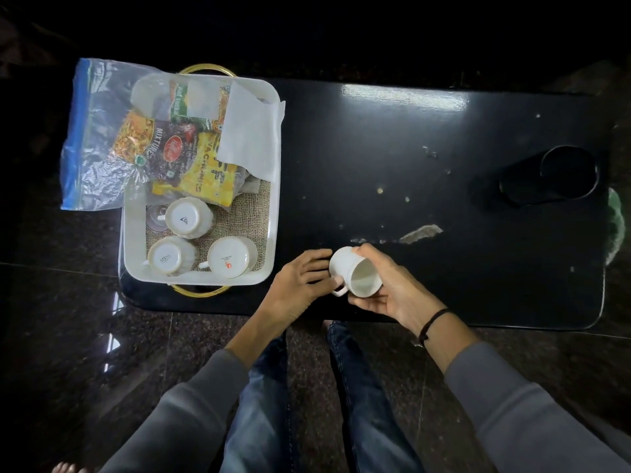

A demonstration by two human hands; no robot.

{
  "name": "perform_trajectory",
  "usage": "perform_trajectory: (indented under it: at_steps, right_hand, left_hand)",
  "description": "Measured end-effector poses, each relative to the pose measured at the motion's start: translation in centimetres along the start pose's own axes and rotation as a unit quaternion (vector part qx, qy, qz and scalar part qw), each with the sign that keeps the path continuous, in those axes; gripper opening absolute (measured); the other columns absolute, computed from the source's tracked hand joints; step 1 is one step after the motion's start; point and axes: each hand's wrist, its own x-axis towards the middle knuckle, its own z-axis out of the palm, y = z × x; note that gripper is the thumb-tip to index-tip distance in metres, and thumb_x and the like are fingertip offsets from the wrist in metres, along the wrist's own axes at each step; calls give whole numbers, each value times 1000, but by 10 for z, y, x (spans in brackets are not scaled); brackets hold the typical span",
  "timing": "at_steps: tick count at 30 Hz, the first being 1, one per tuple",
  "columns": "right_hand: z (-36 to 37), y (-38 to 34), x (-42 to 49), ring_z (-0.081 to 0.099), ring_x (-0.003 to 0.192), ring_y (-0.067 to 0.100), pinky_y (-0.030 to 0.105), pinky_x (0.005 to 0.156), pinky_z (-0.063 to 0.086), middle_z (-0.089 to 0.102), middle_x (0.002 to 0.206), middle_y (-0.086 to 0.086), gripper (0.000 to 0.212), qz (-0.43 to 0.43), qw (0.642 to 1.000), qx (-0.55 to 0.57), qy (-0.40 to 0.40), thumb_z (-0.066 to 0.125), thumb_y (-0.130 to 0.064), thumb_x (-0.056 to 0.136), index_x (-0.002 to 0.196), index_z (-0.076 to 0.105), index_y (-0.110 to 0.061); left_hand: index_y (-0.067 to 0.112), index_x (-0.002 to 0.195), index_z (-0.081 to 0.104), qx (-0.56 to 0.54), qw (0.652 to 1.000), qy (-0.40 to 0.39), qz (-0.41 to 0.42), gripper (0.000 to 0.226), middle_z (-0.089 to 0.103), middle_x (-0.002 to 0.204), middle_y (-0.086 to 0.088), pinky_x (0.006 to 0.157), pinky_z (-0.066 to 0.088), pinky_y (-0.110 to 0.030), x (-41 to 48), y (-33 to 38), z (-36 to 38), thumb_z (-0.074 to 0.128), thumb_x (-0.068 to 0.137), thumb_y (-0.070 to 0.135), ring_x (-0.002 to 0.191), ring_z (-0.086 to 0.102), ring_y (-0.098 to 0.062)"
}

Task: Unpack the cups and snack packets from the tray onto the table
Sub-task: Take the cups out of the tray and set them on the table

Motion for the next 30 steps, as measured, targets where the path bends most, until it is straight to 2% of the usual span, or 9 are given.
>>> perform_trajectory:
  at_steps: [4,9,13,16,18,22,27,29,30]
  right_hand:
    - [4,-2,4,76,86,29,30,52,60,69,110,17,37,30,999,33,-19,76,-52,80,100,67,-22]
    - [10,0,9,78,59,30,35,50,61,69,107,18,39,50,997,56,-29,77,-49,79,103,67,-20]
    - [15,0,11,77,64,39,39,51,62,67,111,21,38,57,996,68,-29,75,-47,82,104,64,-18]
    - [19,2,10,78,70,42,39,51,62,65,116,22,36,60,995,70,-25,73,-48,84,104,63,-19]
    - [21,2,10,77,75,44,39,50,62,64,117,22,35,59,995,75,-17,71,-47,86,105,64,-20]
    - [20,1,9,77,64,42,38,49,61,66,112,22,35,56,996,65,-13,68,-49,88,106,62,-20]
    - [16,-4,1,77,59,36,37,47,62,72,101,26,68,18,996,-68,49,59,-71,87,120,51,-12]
    - [14,-7,-5,78,61,30,32,47,61,73,99,19,81,-38,973,-196,113,46,-80,86,124,51,-8]
    - [14,-9,-8,78,66,29,29,48,60,72,103,16,87,-73,945,-280,150,39,-82,87,128,50,-6]
  left_hand:
    - [17,119,71,-12,1000,9,-10,28,76,114,-1,84,60,-25,5,4,-1,74,92,14,109,72,-15]
    - [21,115,74,0,999,18,-31,21,77,113,-2,96,58,-35,15,6,-2,69,95,19,111,72,-16]
    - [15,121,74,38,998,39,-25,26,75,119,-3,103,54,-39,17,5,-2,67,97,20,112,71,-15]
    - [15,119,76,122,991,64,-7,25,70,121,3,106,51,-34,17,6,0,64,97,22,115,66,-13]
    - [16,116,77,135,988,72,-6,24,70,120,5,106,51,-32,17,8,2,63,97,21,113,66,-10]
    - [15,113,78,141,987,78,-7,23,71,117,3,106,51,-37,17,12,4,62,96,18,111,67,-12]
    - [18,115,77,205,976,76,21,23,73,114,2,101,52,-35,12,20,3,61,98,21,107,67,-13]
    - [20,116,75,256,962,82,37,23,74,113,4,97,52,-34,7,26,3,59,100,22,106,67,-13]
    - [21,116,75,279,955,88,44,23,74,114,5,95,53,-35,5,29,2,58,100,23,107,67,-13]
